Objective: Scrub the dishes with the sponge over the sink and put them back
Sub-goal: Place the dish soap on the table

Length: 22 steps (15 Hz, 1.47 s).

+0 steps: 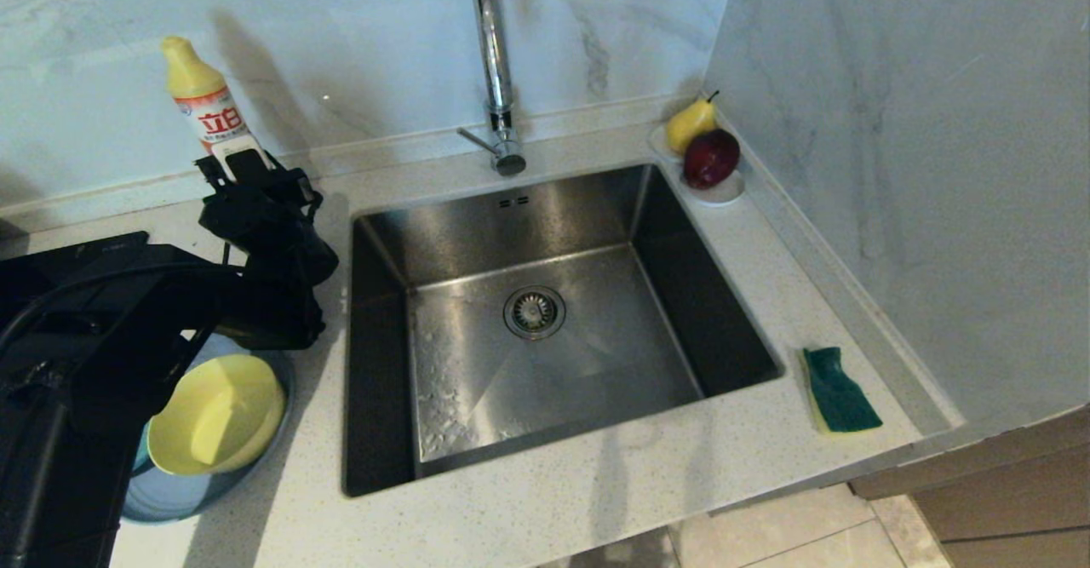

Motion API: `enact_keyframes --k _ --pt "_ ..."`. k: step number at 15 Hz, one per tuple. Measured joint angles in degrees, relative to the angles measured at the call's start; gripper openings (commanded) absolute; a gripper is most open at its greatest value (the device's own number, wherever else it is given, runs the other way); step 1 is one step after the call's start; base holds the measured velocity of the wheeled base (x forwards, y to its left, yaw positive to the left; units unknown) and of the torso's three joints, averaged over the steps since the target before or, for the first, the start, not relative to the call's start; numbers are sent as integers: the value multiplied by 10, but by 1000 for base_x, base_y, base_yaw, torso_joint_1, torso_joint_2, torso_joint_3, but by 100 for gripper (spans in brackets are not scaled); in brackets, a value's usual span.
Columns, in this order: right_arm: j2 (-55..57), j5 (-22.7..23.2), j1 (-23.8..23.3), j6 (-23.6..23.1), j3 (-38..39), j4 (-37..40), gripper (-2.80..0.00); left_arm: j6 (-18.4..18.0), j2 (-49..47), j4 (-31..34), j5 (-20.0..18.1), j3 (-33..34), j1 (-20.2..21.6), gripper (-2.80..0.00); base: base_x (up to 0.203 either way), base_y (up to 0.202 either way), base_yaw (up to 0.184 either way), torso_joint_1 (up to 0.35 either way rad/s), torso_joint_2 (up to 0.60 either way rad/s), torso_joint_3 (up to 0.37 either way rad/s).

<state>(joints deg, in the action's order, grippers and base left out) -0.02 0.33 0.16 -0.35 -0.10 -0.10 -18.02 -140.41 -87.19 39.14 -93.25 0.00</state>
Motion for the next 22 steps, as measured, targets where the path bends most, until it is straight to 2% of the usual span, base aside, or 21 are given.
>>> enact_keyframes --k 3,4,5,15,22 --pt "0 0 0 0 0 0 -280 0 -6 1 0 -1 0 -280 0 0 0 0 0 0" --pt "0 0 0 0 0 0 -280 -1 -8 0 0 -1 0 -225 0 0 0 0 0 0" --pt "0 0 0 0 0 0 -280 0 -9 0 0 -1 0 0 0 0 0 0 0 0" --pt "0 0 0 0 0 0 -280 7 2 0 2 4 0 0 0 0 0 0 0 0" --pt "0 0 0 0 0 0 -280 5 75 0 5 40 -3 0 0 0 0 0 0 0"
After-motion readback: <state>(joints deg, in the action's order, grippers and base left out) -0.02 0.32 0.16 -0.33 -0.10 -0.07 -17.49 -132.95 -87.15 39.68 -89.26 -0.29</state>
